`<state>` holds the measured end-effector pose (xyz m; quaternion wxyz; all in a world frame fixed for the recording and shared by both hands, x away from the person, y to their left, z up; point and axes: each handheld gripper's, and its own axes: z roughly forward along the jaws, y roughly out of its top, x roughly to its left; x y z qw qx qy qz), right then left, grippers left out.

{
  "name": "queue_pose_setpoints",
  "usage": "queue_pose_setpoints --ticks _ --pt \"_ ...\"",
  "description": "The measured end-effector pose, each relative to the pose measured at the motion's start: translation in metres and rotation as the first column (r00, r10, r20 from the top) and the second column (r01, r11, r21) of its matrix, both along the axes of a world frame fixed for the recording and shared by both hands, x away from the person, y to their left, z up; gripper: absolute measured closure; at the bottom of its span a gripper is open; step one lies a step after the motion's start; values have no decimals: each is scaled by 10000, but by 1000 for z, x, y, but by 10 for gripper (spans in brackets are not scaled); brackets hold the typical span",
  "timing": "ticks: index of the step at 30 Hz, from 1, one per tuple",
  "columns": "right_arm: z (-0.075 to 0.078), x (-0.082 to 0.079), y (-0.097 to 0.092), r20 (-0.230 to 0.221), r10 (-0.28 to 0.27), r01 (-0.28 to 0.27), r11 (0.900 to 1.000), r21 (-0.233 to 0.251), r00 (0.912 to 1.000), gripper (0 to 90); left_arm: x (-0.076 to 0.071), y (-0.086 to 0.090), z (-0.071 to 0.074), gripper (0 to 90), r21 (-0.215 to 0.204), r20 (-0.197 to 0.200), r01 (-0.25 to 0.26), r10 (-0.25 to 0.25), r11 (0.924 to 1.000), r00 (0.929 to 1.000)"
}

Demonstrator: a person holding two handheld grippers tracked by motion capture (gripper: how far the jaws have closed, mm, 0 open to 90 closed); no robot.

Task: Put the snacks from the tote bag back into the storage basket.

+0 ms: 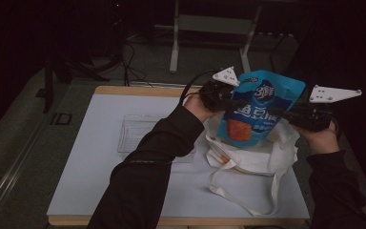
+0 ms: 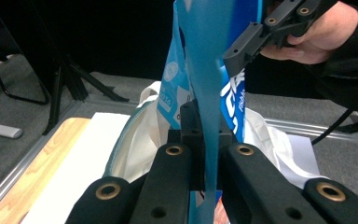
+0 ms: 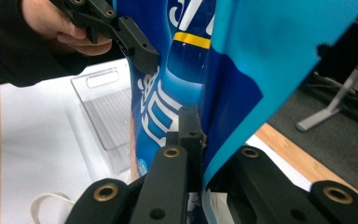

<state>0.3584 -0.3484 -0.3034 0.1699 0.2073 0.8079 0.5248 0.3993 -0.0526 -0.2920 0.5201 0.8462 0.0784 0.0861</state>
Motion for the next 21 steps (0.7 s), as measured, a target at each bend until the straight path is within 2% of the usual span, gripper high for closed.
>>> queue_pose_setpoints --ticks 2,8,21 --pt "2 0 2 -1 41 -41 10000 28 10000 878 0 0 0 900 0 0 0 0 10000 10000" --pt "12 -1 15 62 361 -361 9993 35 9993 879 -8 18 12 900 4 83 -97 97 10000 9999" --pt "26 0 56 233 1034 -1030 9945 -164 9944 880 -18 61 24 900 34 82 -359 359 9993 9993"
